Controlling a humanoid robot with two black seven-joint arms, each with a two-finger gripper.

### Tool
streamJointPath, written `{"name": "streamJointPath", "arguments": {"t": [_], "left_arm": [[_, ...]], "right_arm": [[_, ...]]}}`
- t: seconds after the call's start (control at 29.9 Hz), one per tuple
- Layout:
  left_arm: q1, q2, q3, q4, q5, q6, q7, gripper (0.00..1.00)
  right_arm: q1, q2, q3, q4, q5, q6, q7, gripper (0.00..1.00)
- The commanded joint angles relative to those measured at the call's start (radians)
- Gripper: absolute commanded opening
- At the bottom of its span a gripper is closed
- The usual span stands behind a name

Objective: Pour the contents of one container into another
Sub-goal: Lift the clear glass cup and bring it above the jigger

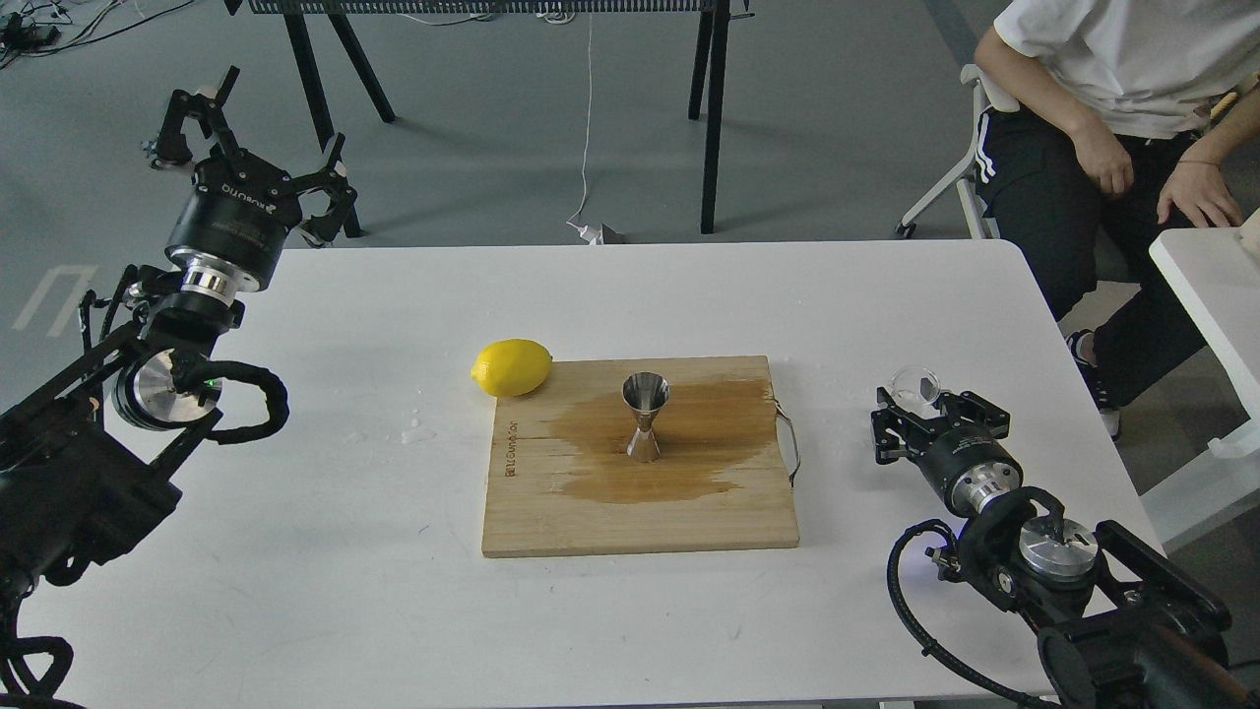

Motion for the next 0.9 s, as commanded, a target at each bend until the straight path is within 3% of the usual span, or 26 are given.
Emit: {"name": "streamJointPath", "arguments": {"t": [0.0,0.4,0.7,0.87], "left_arm": [[-0.001,0.003,-0.001,-0.001,0.0,0.0,0.0,1.0],[-0.001,0.008,-0.001,-0.001,0.0,0.0,-0.009,1.0],[0.0,0.014,-0.003,-0.001,0.0,-0.002,-0.009,1.0],[0.0,0.012,-0.001,-0.001,0.0,-0.002,-0.009,1.0]], "right_arm": [[0.006,-0.018,-0.002,0.085,-0.058,-0.02,-0.001,0.39],[0.095,0.022,-0.008,0.28,-0.239,-0.262,-0.01,0.39],[0.218,0.064,-0.195,0.285,-0.267,-0.324,-0.006,0.39],[0.239,0.07,-0.232,0.296,-0.389,-0.367,-0.006,0.39]]}}
